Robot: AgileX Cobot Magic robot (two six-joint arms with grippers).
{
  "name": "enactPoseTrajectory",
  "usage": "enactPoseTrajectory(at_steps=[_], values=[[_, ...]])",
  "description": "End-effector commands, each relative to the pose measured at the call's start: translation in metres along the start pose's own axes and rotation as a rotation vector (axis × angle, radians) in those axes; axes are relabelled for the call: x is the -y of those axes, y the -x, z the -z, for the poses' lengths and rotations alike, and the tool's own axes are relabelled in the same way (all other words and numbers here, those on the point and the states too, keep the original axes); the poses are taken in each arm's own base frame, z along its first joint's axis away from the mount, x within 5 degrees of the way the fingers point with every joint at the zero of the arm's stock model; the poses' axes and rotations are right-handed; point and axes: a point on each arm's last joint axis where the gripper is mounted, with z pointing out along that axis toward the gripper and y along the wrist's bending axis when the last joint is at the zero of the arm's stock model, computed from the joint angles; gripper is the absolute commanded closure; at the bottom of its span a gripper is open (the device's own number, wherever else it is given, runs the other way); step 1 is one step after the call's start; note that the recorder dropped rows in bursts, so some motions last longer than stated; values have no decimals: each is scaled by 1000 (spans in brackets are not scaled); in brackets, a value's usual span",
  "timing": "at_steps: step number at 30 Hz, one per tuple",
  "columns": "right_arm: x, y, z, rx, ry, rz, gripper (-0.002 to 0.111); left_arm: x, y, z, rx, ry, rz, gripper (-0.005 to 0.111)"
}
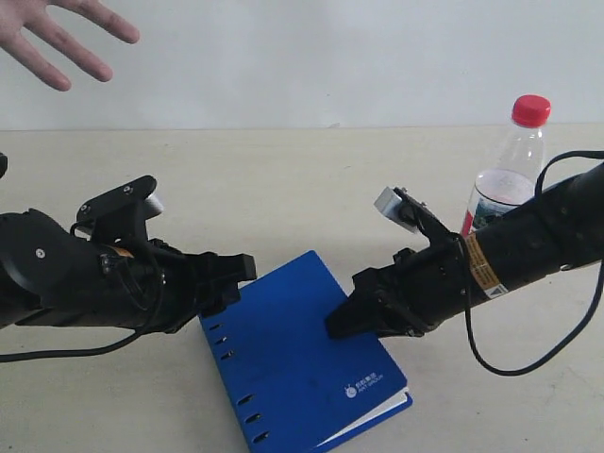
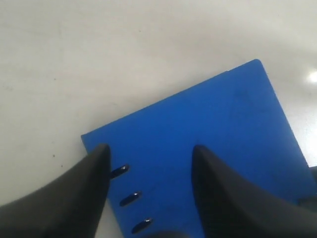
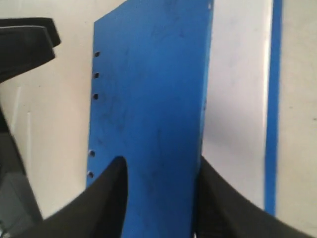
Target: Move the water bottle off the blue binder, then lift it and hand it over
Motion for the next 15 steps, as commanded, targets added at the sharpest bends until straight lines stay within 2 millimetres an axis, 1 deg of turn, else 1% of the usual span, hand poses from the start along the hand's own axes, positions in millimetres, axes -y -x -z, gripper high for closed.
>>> enactPoseTrajectory(at_steps=[1, 5, 6, 7, 9, 13, 15], values=[[-11, -2, 1, -35, 119, 4, 72, 2, -2, -1, -17, -4, 6, 60], [-14, 5, 2, -23, 134, 28, 73, 2, -2, -1, -16, -4, 6, 60], [-13, 8, 2, -15, 119, 34, 77, 2, -2, -1, -16, -4, 6, 60], [-12, 10, 2, -7, 104, 38, 86, 2, -2, -1, -16, -4, 6, 60], [-8, 12, 2, 10, 54, 39, 108, 2, -2, 0, -19, -5, 6, 60], [4, 16, 2, 49, -75, 31, 108, 2, -3, 0, -35, -6, 6, 60], [9, 18, 3, 69, -132, -2, 108, 2, -3, 0, -35, -6, 6, 60]])
